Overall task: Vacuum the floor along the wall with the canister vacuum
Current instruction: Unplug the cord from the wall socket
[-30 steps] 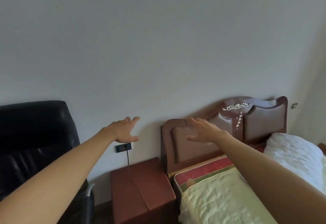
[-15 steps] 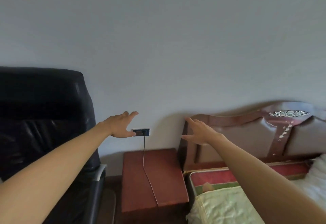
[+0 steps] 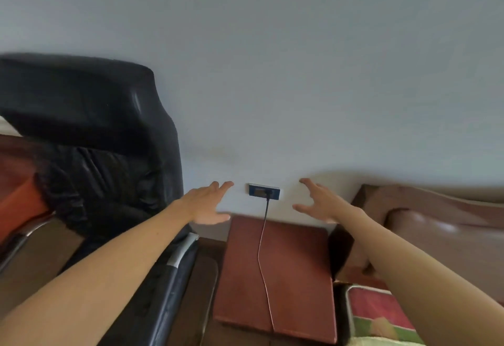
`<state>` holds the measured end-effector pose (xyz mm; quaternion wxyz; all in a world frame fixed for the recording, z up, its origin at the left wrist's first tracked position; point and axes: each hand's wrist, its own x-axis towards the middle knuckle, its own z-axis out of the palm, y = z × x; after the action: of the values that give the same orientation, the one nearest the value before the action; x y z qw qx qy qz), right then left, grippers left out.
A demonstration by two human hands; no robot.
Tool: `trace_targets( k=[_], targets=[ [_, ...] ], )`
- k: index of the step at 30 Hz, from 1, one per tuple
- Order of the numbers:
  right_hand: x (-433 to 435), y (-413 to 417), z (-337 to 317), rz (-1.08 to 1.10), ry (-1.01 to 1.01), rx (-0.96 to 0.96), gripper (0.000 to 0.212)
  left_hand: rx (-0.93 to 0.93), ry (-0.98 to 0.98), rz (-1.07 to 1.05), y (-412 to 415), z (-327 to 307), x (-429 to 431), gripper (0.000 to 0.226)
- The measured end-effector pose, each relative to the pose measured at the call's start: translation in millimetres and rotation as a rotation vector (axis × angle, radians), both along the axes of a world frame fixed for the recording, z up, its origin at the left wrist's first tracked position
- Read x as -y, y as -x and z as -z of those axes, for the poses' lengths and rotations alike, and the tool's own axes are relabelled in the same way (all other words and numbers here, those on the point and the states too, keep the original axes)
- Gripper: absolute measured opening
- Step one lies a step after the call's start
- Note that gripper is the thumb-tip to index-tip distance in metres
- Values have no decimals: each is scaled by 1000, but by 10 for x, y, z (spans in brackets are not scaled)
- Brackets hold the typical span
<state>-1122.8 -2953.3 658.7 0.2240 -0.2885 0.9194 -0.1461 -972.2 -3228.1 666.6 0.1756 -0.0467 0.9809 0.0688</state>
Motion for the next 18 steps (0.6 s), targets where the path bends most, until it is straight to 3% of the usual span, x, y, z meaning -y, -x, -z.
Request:
trace_targets(
  k=[7,18],
  targets=[
    [383,434,943,41,103,165,76,67,-63,-37,333,1020,27,84],
    [657,722,2062,151,151,245,70,110,-95,19,676,2281,162,85]
  ],
)
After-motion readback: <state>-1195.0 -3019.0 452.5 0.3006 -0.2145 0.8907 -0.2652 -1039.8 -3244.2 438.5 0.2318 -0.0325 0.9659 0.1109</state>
